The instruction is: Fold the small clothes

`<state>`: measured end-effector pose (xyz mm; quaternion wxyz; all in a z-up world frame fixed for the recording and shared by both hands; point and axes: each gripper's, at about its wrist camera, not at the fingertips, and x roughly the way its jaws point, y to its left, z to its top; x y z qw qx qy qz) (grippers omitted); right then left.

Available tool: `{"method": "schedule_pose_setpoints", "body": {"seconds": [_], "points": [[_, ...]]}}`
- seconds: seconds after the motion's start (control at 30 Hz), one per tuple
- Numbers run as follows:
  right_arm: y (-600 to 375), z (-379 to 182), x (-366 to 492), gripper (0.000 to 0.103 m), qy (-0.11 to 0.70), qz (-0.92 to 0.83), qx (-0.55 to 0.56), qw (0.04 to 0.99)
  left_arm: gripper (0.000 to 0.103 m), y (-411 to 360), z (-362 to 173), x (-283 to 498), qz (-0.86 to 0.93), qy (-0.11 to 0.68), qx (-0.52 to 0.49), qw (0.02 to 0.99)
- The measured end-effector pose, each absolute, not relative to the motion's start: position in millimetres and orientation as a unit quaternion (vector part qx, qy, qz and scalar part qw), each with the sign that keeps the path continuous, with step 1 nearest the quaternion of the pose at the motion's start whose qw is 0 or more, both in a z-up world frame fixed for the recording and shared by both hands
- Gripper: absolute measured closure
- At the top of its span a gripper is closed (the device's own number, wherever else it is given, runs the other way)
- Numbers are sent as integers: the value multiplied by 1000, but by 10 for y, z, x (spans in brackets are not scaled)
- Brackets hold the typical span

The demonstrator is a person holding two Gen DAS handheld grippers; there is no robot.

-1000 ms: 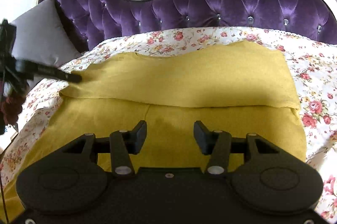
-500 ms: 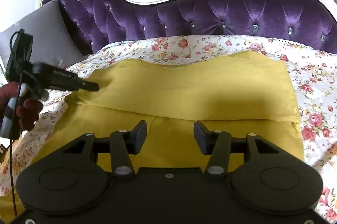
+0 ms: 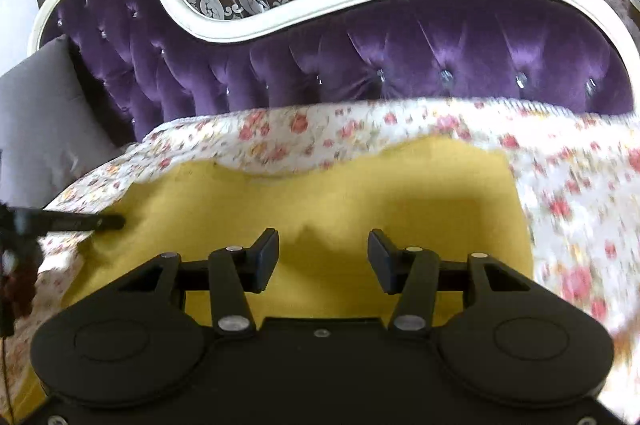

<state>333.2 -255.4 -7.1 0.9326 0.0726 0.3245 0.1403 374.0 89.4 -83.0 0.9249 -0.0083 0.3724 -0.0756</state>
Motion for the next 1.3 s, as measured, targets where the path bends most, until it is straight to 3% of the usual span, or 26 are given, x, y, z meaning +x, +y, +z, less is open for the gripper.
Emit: {"method": "schedule_pose_setpoints", "body": {"seconds": [0.27,0.57,0.73,1.03,1.3], "points": [[-2660,-377,3887,50,368,45,22,928,92,857,-860,3718,-70,364,-2,929],[-3027,-202,3506,45,327,49,69,941,99,967,-665,3801,-109,372,-94,917],[-2909,-56,3076,45,310,100,71,943,99,832,-6,3918,-157,339,-143,917],[-2493,35,2744,45,305,174,70,934,99,-199,1480,4098,-260,253,-91,927],[-2143,-25,3127,45,292,196,46,935,99,-948,2081,3951,-323,207,-60,922]]}}
